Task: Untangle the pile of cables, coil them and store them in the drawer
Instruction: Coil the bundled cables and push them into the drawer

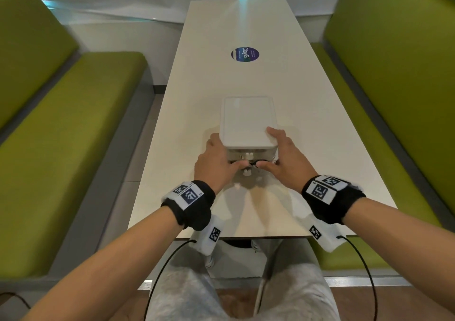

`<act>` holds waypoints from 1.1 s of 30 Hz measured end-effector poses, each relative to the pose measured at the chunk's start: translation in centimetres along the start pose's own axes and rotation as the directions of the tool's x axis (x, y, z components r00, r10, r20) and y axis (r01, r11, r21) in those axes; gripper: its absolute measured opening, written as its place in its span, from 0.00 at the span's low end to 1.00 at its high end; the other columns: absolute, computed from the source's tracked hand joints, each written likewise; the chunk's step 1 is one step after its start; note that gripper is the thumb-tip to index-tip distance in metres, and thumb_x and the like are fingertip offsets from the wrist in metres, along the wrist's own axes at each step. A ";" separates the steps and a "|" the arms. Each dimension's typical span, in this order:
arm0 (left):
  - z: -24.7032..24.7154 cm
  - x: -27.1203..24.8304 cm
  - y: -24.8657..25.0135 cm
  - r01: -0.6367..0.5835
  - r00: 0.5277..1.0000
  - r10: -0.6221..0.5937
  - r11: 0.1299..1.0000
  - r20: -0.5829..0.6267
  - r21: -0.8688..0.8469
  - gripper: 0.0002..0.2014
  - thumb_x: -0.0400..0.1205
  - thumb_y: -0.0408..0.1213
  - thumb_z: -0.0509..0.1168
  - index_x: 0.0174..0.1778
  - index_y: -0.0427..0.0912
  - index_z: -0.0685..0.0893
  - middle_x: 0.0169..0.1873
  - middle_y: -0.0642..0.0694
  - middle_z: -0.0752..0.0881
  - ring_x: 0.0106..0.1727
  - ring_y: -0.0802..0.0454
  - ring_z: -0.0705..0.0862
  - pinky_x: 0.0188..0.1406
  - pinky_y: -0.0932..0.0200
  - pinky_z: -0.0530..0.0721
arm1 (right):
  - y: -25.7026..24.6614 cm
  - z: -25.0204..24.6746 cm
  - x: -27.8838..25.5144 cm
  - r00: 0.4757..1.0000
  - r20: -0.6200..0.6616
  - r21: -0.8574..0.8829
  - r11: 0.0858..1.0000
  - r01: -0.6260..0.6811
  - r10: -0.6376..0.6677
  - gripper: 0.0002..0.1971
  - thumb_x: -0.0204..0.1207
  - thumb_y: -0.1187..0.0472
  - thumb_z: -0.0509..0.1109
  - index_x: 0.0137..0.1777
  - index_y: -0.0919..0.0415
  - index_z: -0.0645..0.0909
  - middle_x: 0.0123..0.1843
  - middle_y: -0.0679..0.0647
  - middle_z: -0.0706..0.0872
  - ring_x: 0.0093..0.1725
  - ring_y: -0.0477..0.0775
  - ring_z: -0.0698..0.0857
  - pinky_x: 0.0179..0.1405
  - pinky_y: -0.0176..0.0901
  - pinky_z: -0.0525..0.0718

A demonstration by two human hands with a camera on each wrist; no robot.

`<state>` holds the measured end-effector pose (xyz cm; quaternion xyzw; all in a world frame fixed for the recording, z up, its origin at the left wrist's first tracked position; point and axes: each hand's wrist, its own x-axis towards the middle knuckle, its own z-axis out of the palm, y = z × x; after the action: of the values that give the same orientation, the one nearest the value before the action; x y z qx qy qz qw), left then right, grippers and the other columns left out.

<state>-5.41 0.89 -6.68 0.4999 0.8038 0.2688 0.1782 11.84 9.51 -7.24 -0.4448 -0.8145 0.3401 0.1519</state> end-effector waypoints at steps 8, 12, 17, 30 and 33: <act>0.3 0.7 -0.5 -0.008 1.000 0.008 1.000 0.010 -0.007 0.37 0.71 0.53 0.77 0.67 0.43 0.64 0.60 0.44 0.79 0.55 0.37 0.84 0.47 0.49 0.82 | -1.9 1.5 -0.4 0.992 -0.112 -0.074 0.995 -0.070 0.062 0.41 0.76 0.52 0.74 0.82 0.52 0.53 0.69 0.61 0.69 0.53 0.71 0.85 0.51 0.55 0.84; 0.2 1.0 -0.9 -0.013 1.000 0.013 1.000 0.020 -0.017 0.37 0.70 0.55 0.76 0.66 0.43 0.65 0.59 0.43 0.81 0.55 0.38 0.84 0.50 0.45 0.83 | -2.0 1.8 -0.4 0.982 -0.151 -0.048 0.991 -0.123 0.115 0.40 0.74 0.54 0.74 0.81 0.49 0.54 0.70 0.60 0.70 0.52 0.70 0.85 0.48 0.49 0.81; 0.5 1.0 -0.9 0.022 1.000 -0.022 0.998 0.000 -0.051 0.30 0.73 0.44 0.71 0.67 0.47 0.65 0.56 0.44 0.79 0.52 0.36 0.83 0.47 0.47 0.82 | -2.1 2.0 -0.2 0.973 -0.186 -0.012 0.990 -0.141 0.137 0.40 0.71 0.55 0.76 0.78 0.47 0.56 0.68 0.59 0.71 0.50 0.67 0.84 0.46 0.53 0.84; 0.5 1.0 -0.6 0.082 0.996 -0.079 0.991 0.034 -0.105 0.30 0.72 0.38 0.71 0.66 0.49 0.64 0.57 0.44 0.76 0.50 0.36 0.82 0.49 0.46 0.83 | -0.7 3.6 0.4 0.950 -0.232 0.333 0.934 -0.125 0.210 0.46 0.69 0.69 0.72 0.80 0.39 0.51 0.66 0.55 0.68 0.55 0.53 0.79 0.53 0.41 0.78; 0.3 1.2 -0.6 0.072 0.997 -0.068 0.992 0.042 -0.104 0.30 0.71 0.39 0.71 0.66 0.49 0.65 0.57 0.45 0.77 0.50 0.36 0.82 0.50 0.43 0.84 | -0.3 3.7 1.3 0.932 -0.208 0.473 0.865 -0.170 0.297 0.59 0.60 0.62 0.83 0.81 0.40 0.44 0.73 0.54 0.70 0.66 0.52 0.77 0.68 0.47 0.78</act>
<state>-6.20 1.84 -7.33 0.4664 0.8020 0.2949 0.2289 8.87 8.91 -9.82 -0.5370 -0.6248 0.4689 0.3184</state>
